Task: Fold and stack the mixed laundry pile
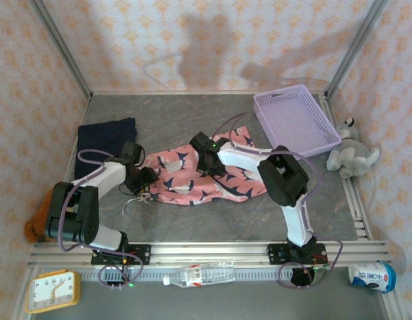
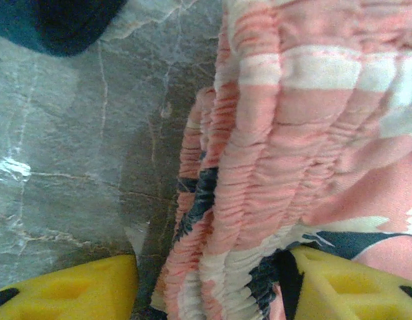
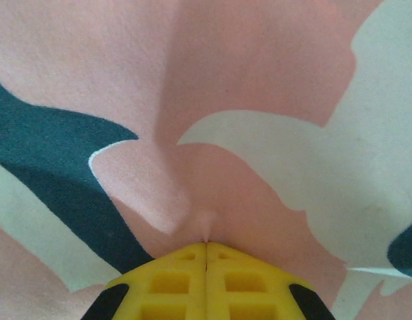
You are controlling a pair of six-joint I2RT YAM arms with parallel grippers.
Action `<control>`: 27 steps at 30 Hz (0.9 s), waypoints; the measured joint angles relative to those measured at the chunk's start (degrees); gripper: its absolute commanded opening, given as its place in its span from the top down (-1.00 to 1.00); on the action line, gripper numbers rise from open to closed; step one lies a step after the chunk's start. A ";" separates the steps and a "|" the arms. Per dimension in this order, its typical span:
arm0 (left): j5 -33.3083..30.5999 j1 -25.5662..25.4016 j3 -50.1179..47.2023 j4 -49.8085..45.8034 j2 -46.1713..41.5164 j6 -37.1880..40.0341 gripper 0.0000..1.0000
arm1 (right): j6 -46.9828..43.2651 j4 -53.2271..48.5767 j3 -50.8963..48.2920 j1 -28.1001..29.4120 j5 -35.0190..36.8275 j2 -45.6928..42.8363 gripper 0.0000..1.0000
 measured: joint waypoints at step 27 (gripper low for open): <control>-9.88 -6.38 21.05 -18.03 1.68 6.82 1.00 | -0.02 -1.25 1.38 0.28 0.57 0.37 0.95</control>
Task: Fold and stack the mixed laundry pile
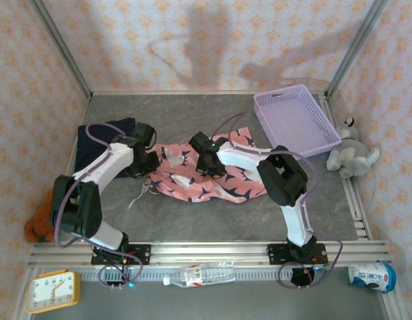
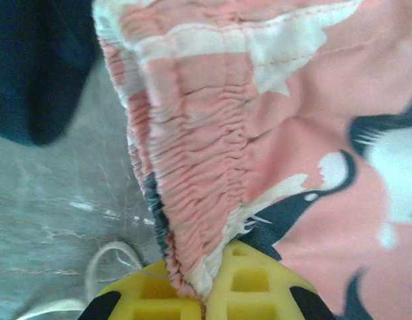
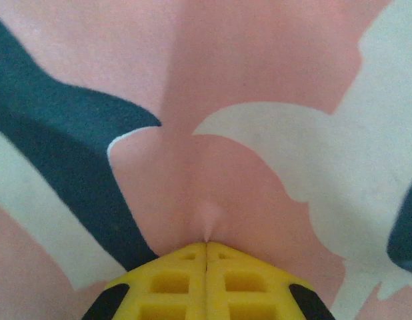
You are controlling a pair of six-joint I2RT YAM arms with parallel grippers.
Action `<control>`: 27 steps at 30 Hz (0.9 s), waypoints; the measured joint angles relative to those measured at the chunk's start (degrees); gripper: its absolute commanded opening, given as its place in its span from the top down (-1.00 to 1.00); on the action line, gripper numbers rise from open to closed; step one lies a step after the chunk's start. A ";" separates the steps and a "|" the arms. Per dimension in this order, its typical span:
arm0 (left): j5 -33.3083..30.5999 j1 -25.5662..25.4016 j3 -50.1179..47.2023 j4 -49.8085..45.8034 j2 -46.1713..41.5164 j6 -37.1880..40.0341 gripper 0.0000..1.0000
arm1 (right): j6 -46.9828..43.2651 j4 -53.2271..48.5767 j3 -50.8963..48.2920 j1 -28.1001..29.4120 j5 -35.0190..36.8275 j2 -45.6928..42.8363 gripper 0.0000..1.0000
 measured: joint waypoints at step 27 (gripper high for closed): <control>-7.32 -3.08 20.39 -18.01 -4.48 8.07 1.00 | 2.80 12.02 10.84 6.78 -16.92 9.70 0.63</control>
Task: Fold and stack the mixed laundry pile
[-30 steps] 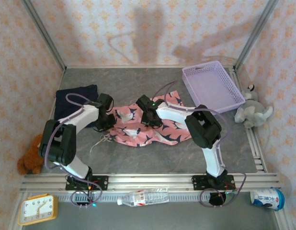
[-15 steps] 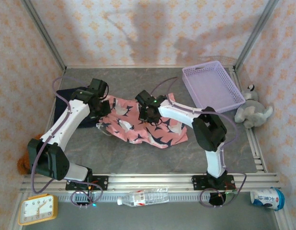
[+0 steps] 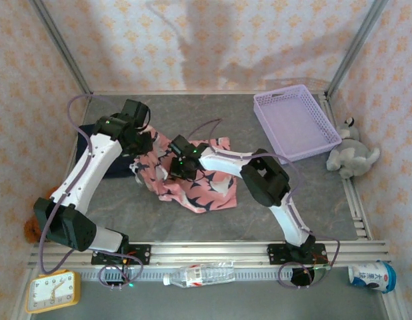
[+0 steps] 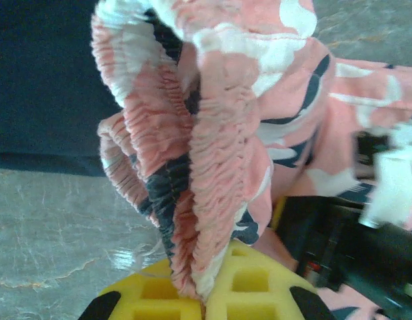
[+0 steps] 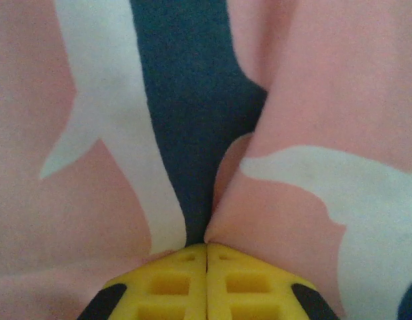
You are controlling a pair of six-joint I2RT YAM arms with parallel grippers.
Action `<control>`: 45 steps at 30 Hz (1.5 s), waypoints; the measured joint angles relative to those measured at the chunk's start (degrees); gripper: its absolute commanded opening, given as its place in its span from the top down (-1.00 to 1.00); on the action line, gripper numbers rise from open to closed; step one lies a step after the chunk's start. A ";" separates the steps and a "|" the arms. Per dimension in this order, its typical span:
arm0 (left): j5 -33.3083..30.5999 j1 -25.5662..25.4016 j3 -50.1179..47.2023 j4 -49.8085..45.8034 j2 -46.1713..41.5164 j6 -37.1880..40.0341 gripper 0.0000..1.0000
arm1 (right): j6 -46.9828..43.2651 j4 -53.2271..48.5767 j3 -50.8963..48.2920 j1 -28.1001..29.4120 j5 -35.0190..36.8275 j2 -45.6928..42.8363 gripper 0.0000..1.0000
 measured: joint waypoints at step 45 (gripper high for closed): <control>-16.81 -27.63 18.67 -6.54 22.34 -11.69 1.00 | -2.80 -7.17 -39.89 -11.78 15.02 -30.34 0.64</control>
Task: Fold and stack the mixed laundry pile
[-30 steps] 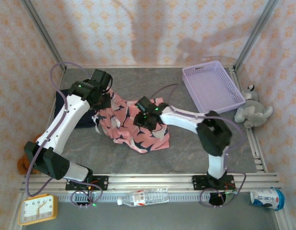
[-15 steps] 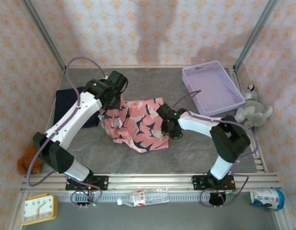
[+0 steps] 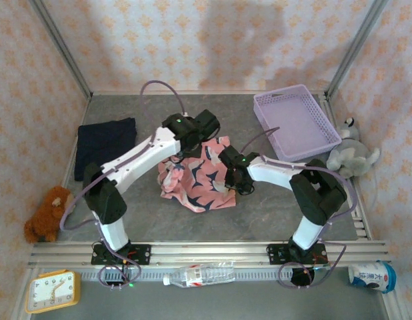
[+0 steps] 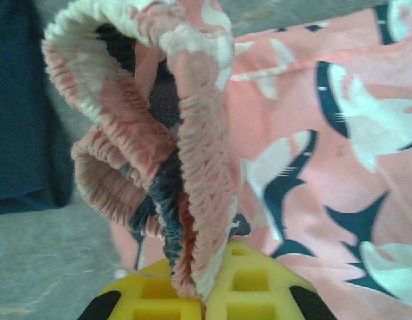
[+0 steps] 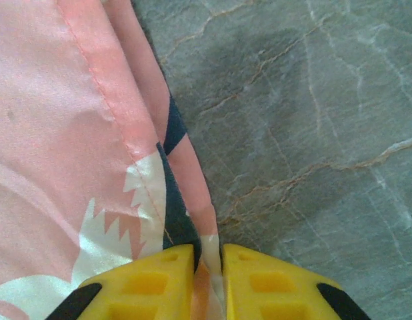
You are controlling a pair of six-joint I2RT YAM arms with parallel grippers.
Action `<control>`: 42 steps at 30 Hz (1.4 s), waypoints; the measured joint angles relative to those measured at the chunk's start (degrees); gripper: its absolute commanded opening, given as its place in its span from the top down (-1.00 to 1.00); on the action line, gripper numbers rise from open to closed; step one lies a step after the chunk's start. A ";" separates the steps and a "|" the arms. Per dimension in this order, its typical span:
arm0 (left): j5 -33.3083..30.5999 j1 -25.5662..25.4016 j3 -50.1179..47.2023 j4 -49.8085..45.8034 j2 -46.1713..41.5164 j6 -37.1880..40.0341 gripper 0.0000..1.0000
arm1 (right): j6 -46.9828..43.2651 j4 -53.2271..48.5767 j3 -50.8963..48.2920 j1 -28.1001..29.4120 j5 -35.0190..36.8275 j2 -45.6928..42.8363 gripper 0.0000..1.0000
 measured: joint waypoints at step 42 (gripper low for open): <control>24.83 9.44 -35.01 25.31 -19.15 -4.22 1.00 | -0.98 1.18 12.02 2.80 -5.42 -0.33 0.48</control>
